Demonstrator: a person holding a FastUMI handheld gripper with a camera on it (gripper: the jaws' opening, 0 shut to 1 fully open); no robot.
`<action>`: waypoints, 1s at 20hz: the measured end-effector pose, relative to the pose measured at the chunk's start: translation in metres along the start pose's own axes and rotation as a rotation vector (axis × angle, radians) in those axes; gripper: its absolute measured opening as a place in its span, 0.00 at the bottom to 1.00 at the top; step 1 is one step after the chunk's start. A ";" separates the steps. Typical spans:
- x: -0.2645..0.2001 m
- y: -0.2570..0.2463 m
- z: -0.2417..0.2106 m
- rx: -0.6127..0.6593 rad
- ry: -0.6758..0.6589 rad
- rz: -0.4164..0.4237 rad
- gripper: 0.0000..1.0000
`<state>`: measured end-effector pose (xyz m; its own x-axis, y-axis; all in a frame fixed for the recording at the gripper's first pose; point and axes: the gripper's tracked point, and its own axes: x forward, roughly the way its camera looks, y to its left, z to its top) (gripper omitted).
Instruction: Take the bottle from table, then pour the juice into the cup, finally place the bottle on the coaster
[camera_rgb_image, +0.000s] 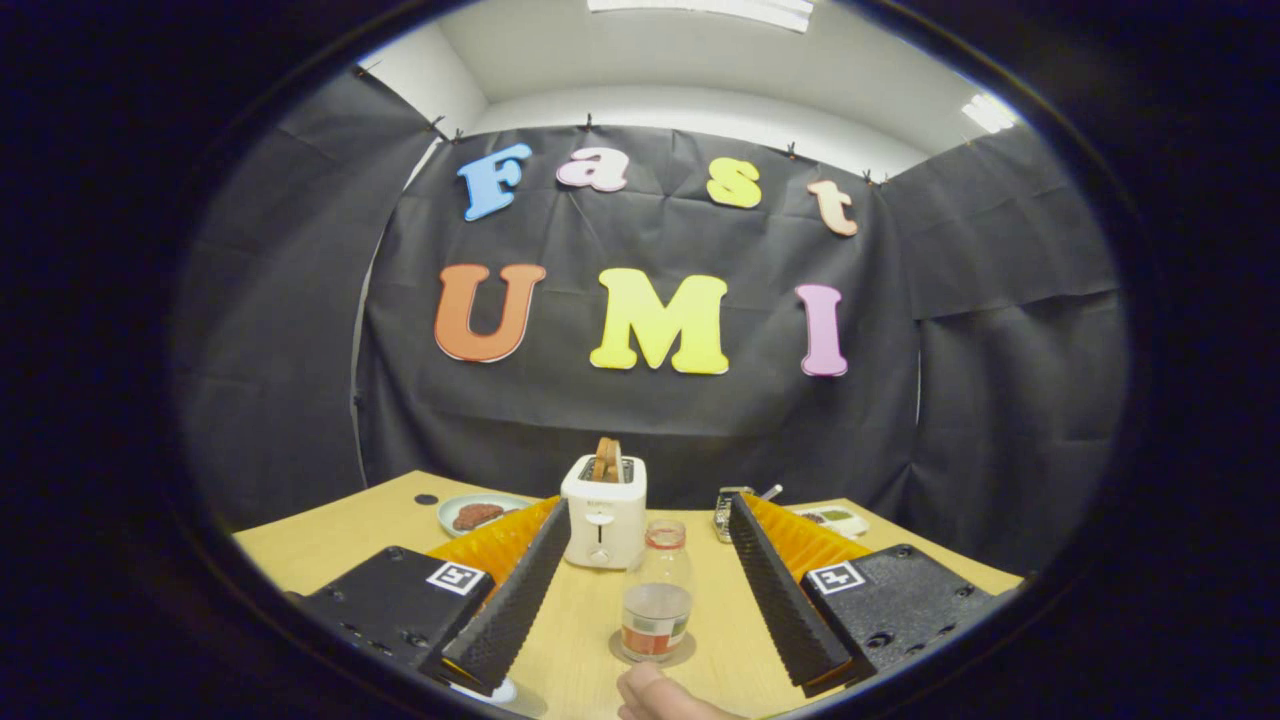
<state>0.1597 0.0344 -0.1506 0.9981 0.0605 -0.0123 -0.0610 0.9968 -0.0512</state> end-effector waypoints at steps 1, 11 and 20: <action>-0.009 0.000 0.007 -0.002 0.001 -0.007 1.00; -0.096 -0.034 0.081 0.026 0.023 -0.080 1.00; -0.157 -0.053 0.122 0.086 0.047 -0.052 1.00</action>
<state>0.0069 -0.0212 -0.0239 0.9982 0.0080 -0.0586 -0.0061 0.9995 0.0324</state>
